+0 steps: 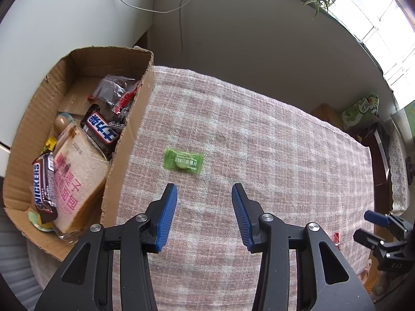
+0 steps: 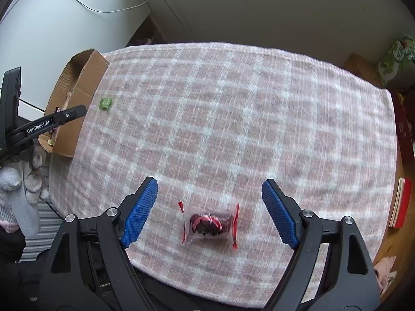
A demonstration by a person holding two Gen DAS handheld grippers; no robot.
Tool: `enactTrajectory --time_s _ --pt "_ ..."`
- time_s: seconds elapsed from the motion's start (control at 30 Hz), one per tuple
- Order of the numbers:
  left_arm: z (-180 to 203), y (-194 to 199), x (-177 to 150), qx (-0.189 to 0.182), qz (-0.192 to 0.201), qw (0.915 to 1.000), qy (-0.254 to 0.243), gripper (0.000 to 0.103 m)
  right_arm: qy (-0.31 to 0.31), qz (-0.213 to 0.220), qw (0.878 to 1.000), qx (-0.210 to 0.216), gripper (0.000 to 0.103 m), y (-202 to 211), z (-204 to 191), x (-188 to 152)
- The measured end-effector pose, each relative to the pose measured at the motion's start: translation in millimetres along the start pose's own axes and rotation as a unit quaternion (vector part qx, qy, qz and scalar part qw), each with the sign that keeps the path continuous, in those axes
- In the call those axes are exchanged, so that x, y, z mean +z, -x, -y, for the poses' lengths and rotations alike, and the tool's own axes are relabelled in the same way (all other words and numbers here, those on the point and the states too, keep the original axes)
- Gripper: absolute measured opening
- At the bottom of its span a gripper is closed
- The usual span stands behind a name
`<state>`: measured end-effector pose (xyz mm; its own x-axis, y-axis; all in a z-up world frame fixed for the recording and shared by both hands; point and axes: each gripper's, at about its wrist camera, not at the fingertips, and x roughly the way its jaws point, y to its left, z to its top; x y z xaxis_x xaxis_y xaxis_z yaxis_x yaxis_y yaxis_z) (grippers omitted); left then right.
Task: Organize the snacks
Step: 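Move both open grippers back over the green candy and red-wrapped candy, then grasp the green-wrapped candy with the left gripper while the right grasps the red-wrapped candy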
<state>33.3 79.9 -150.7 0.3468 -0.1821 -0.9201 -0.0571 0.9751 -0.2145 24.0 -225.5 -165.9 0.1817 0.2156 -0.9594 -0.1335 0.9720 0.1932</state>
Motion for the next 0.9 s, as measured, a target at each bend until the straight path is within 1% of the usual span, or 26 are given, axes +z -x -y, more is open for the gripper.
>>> enactTrajectory --time_s 0.13,0.23,0.3,0.37,0.4,0.53,0.63,0.73,0.8,0.87,0.9 --pt "3.5 -5.6 -5.2 -0.004 -0.008 1.0 0.002 0.042 -0.038 -0.019 0.999 0.002 0.085 -6.1 13.3 -30.0" --pt "6.5 -9.5 -8.9 -0.011 -0.015 0.9998 0.003 0.042 -0.069 -0.043 0.996 0.03 0.085 -15.9 21.1 -46.0" --pt "9.7 -12.0 -11.2 -0.012 -0.019 0.9997 -0.002 0.042 -0.087 -0.051 0.994 0.047 0.084 -21.8 23.1 -50.3" --pt "12.0 -13.7 -12.8 -0.013 -0.022 0.9997 -0.006 0.042 -0.105 -0.057 0.991 0.066 0.08 -27.8 24.1 -49.7" --pt "12.7 -14.5 -13.1 -0.013 -0.024 0.9996 -0.006 0.042 -0.113 -0.057 0.989 0.071 0.08 -30.5 24.7 -49.0" --pt "12.9 -15.4 -13.9 -0.012 -0.025 0.9996 -0.004 0.042 -0.136 -0.065 0.985 0.082 0.08 -42.3 23.4 -42.2" --pt "10.3 -15.2 -15.8 -0.012 -0.024 0.9996 0.001 0.042 -0.148 -0.071 0.982 0.09 0.074 -52.3 20.2 -37.6" --pt "5.7 -16.6 -17.7 -0.015 -0.029 0.9994 0.009 0.042 -0.149 -0.067 0.983 0.081 0.074 -58.5 18.0 -32.8" --pt "4.1 -17.9 -18.1 -0.015 -0.03 0.9994 0.011 0.042 -0.144 -0.06 0.985 0.071 0.07 -61.8 15.1 -26.8" --pt "2.6 -18.6 -17.5 -0.015 -0.03 0.9993 0.013 0.042 -0.132 -0.056 0.988 0.058 0.064 -64.3 11.7 -20.7" --pt "2.0 -19.6 -16.5 -0.015 -0.031 0.9993 0.017 0.042 -0.124 -0.053 0.99 0.051 0.064 -64.9 9.2 -17.8"
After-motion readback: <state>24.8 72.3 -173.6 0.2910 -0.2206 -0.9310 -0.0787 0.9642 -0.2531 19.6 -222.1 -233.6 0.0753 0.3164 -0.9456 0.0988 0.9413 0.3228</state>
